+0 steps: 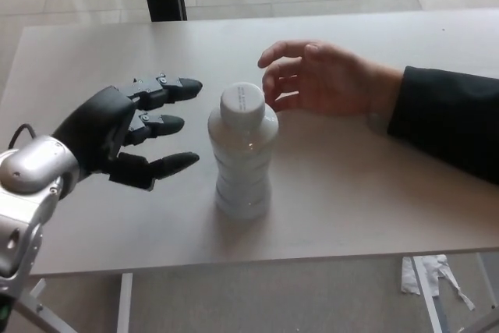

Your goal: Pick up a bottle and hand it

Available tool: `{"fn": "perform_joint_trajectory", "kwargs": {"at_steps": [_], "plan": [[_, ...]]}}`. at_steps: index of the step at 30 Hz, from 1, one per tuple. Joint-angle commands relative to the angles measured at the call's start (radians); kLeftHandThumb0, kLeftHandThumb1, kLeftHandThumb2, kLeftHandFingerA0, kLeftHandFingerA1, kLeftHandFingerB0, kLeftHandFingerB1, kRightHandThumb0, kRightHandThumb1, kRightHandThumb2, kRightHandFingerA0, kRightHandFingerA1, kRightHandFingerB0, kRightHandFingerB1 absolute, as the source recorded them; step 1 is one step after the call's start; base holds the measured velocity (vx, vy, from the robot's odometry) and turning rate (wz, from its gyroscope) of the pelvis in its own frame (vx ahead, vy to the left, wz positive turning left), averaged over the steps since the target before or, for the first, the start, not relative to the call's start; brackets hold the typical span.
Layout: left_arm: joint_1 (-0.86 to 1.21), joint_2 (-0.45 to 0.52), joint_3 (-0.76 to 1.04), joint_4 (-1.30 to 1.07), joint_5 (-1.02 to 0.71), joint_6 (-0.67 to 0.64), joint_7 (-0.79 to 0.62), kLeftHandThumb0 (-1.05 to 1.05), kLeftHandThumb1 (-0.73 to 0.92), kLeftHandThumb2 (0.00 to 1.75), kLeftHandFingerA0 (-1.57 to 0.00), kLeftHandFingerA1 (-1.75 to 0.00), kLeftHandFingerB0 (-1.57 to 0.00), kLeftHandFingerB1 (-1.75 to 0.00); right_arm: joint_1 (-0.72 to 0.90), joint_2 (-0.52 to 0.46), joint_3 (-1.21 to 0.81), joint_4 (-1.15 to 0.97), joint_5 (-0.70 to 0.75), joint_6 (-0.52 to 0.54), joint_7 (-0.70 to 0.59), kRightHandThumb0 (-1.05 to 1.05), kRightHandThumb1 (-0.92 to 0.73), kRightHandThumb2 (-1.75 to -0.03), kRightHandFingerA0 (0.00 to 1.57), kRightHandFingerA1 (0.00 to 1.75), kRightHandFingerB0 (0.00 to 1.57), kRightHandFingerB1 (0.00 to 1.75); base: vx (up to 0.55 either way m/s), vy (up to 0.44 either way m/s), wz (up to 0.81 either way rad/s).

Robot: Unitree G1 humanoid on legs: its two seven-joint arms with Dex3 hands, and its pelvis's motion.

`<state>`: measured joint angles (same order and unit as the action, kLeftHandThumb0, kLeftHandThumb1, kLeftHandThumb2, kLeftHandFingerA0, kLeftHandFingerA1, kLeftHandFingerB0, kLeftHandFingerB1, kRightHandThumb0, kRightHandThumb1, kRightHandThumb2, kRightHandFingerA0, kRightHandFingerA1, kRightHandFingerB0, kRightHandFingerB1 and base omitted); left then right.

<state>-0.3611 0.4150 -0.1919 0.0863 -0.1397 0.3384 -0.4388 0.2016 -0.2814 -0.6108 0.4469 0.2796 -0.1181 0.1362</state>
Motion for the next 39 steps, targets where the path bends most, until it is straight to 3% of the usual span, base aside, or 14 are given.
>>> {"fn": "perform_joint_trajectory", "kwargs": {"at_steps": [1, 3, 6, 8, 10, 11, 12, 13, 14, 16, 26, 27, 34, 39], "plan": [[-0.029, 0.036, -0.049, 0.036, 0.042, 0.037, -0.096, -0.65, 0.34, 0.85, 0.00, -0.45, 0.00, -0.20, -0.006, -0.023, 0.000, 0.008, 0.000, -0.004, -0.014, -0.71, -0.63, -0.61, 1.13, 1.57, 0.29, 0.55, 0.00, 0.000, 0.00], [-0.039, 0.033, -0.074, 0.049, 0.065, 0.013, -0.098, -0.83, 0.47, 0.55, -0.07, -0.53, 0.00, -0.24, -0.018, -0.025, 0.001, 0.017, 0.006, -0.004, -0.010, -0.75, -0.50, -0.81, 1.20, 1.43, 0.27, 0.58, 0.00, 0.000, 0.00], [-0.051, 0.012, -0.099, 0.064, 0.075, 0.018, -0.098, -0.80, 0.36, 0.82, -0.84, -0.99, -0.08, -0.07, -0.014, -0.023, 0.012, 0.002, -0.007, -0.007, -0.015, -0.73, -0.63, -0.61, 1.11, 1.57, 0.29, 0.55, 0.00, 0.000, 0.00], [-0.048, 0.009, -0.104, 0.061, 0.080, 0.018, -0.096, -0.80, 0.36, 0.82, -0.84, -0.99, -0.08, -0.07, -0.009, -0.023, 0.016, -0.010, -0.012, 0.002, -0.026, -0.73, -0.63, -0.61, 1.11, 1.57, 0.29, 0.55, 0.00, 0.000, 0.00], [-0.048, -0.004, -0.136, 0.074, 0.116, -0.005, -0.083, -0.92, 0.46, 0.55, -0.27, -0.64, 0.00, -0.14, -0.012, -0.017, 0.019, -0.020, -0.012, 0.005, -0.035, -0.74, -0.61, -0.60, 1.18, 1.53, 0.30, 0.56, 0.00, 0.000, 0.00], [-0.048, -0.004, -0.147, 0.084, 0.132, -0.026, -0.080, -0.80, 0.45, 0.91, -0.08, -0.49, 0.00, 0.00, -0.011, -0.017, 0.021, -0.026, -0.012, 0.008, -0.035, -0.75, -0.61, -0.60, 1.17, 1.55, 0.30, 0.56, 0.00, 0.000, 0.00], [-0.050, -0.003, -0.163, 0.086, 0.156, -0.031, -0.069, -0.99, 0.45, 0.67, 0.00, -0.27, 0.00, 0.00, -0.011, -0.016, 0.022, -0.033, -0.009, 0.012, -0.033, -0.77, -0.48, -0.84, 1.27, 1.43, 0.26, 0.58, 0.00, 0.000, 0.00], [-0.053, -0.007, -0.174, 0.085, 0.175, -0.032, -0.054, -0.88, 0.49, 0.95, 0.00, -0.11, 0.00, 0.00, -0.013, -0.014, 0.023, -0.042, -0.006, 0.021, -0.037, -0.77, -0.48, -0.84, 1.28, 1.42, 0.27, 0.59, 0.00, 0.000, 0.00], [-0.053, -0.016, -0.172, 0.090, 0.177, -0.034, -0.043, -1.00, 0.52, 0.57, 0.00, 0.00, 0.00, 0.00, -0.013, -0.013, 0.023, -0.044, -0.002, 0.022, -0.035, -0.77, -0.48, -0.84, 1.27, 1.42, 0.27, 0.59, 0.00, 0.000, 0.00], [-0.052, -0.036, -0.166, 0.106, 0.186, -0.055, -0.018, -0.93, 0.54, 0.99, 0.00, -0.14, 0.00, 0.00, -0.026, -0.017, 0.023, -0.027, 0.000, 0.016, -0.032, -0.77, -0.47, -0.83, 1.28, 1.43, 0.27, 0.58, 0.00, 0.000, 0.00], [0.061, -0.244, -0.109, 0.059, 0.256, -0.035, 0.255, -0.89, 0.46, 0.73, 0.00, -0.01, 0.00, 0.00, -0.025, -0.021, 0.028, -0.040, -0.008, 0.026, -0.036, -0.73, -0.61, -0.60, 1.16, 1.55, 0.33, 0.54, 0.00, 0.000, 0.00], [0.074, -0.275, -0.109, 0.060, 0.264, -0.031, 0.289, -0.93, 0.55, 0.93, 0.00, -0.19, 0.00, -0.19, -0.032, -0.020, 0.024, -0.030, 0.001, 0.024, -0.031, -0.77, -0.48, -0.84, 1.26, 1.43, 0.28, 0.58, 0.00, 0.000, 0.00], [0.063, -0.361, -0.138, 0.105, 0.352, -0.031, 0.421, -1.05, 0.62, 0.94, 0.00, -0.10, 0.00, -0.07, -0.040, -0.022, 0.030, -0.026, -0.004, 0.021, -0.032, -0.74, -0.61, -0.60, 1.16, 1.56, 0.34, 0.54, 0.00, 0.000, 0.00], [0.084, -0.468, -0.184, 0.172, 0.413, -0.090, 0.565, -0.94, 0.54, 0.92, 0.00, -0.23, 0.00, -0.21, -0.027, -0.016, 0.035, -0.053, -0.007, 0.028, -0.037, -0.79, -0.49, -0.83, 1.24, 1.45, 0.29, 0.58, 0.00, 0.000, 0.00]]}}
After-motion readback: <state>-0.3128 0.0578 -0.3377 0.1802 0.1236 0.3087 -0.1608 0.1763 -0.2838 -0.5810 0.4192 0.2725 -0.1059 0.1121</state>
